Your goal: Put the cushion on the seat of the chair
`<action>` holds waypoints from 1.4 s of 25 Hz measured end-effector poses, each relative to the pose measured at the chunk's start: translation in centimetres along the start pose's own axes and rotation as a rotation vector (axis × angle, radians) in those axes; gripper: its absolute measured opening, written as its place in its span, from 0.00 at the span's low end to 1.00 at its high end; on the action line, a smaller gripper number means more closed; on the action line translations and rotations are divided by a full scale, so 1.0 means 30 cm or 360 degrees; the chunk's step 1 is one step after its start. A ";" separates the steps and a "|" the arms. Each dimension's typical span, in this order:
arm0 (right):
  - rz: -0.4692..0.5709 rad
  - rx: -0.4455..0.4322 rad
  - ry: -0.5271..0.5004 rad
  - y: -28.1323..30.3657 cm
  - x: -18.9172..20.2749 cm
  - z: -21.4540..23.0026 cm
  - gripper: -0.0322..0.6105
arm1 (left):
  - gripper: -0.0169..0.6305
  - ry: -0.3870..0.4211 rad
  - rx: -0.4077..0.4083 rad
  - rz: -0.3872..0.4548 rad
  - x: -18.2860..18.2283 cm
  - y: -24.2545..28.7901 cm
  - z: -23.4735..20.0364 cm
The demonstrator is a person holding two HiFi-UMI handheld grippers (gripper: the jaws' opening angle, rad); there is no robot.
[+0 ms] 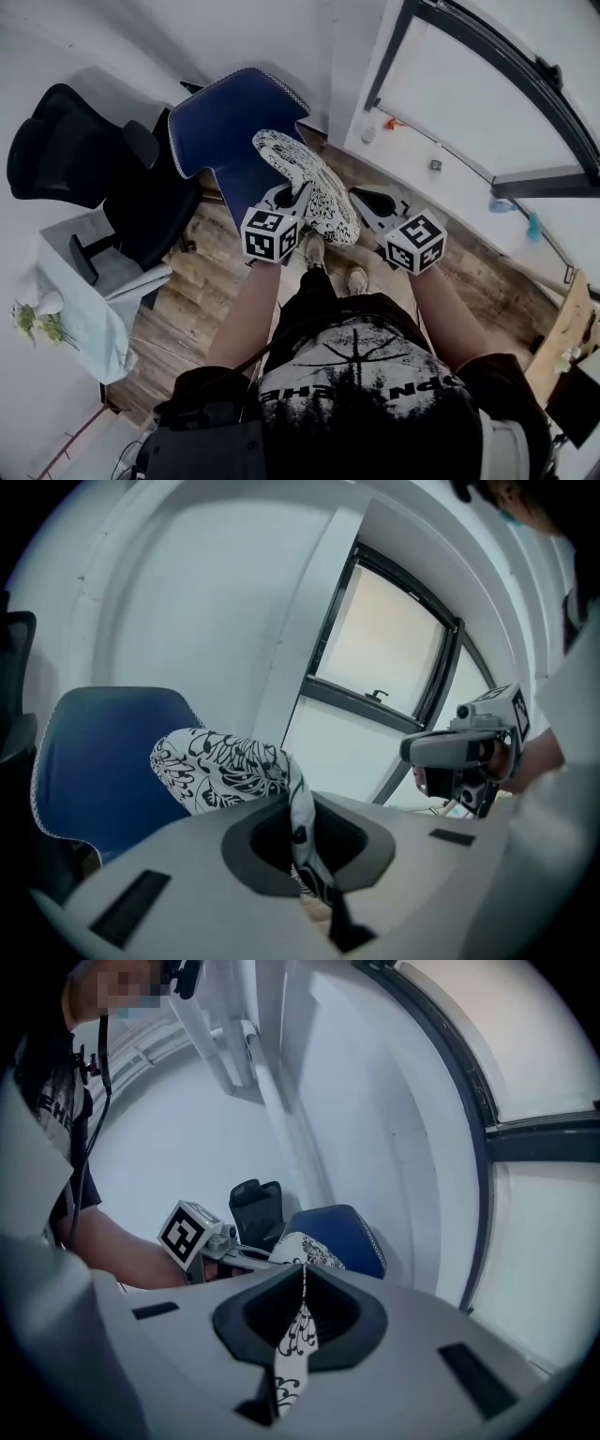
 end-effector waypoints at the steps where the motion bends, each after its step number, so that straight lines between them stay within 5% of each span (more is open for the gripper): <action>1: -0.0012 0.0005 0.0011 0.020 0.008 0.011 0.08 | 0.06 -0.0002 0.0002 -0.0016 0.010 0.023 -0.021; 11: -0.0169 -0.0088 0.0107 0.245 0.109 0.053 0.08 | 0.06 0.0002 -0.0054 -0.0260 0.191 0.186 -0.248; 35: -0.0291 -0.0483 0.0067 0.794 0.411 0.075 0.08 | 0.06 -0.0289 -0.0424 -0.0450 0.697 0.070 -0.732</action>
Point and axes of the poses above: the fingertips, and each gripper's own axes: y forward along the fingers, z to its right, x out of its underside, the point moved 10 cm from there along -y, backward along the fingers, and after that the axes turned 11 degrees about -x, right-handed, at the moved point
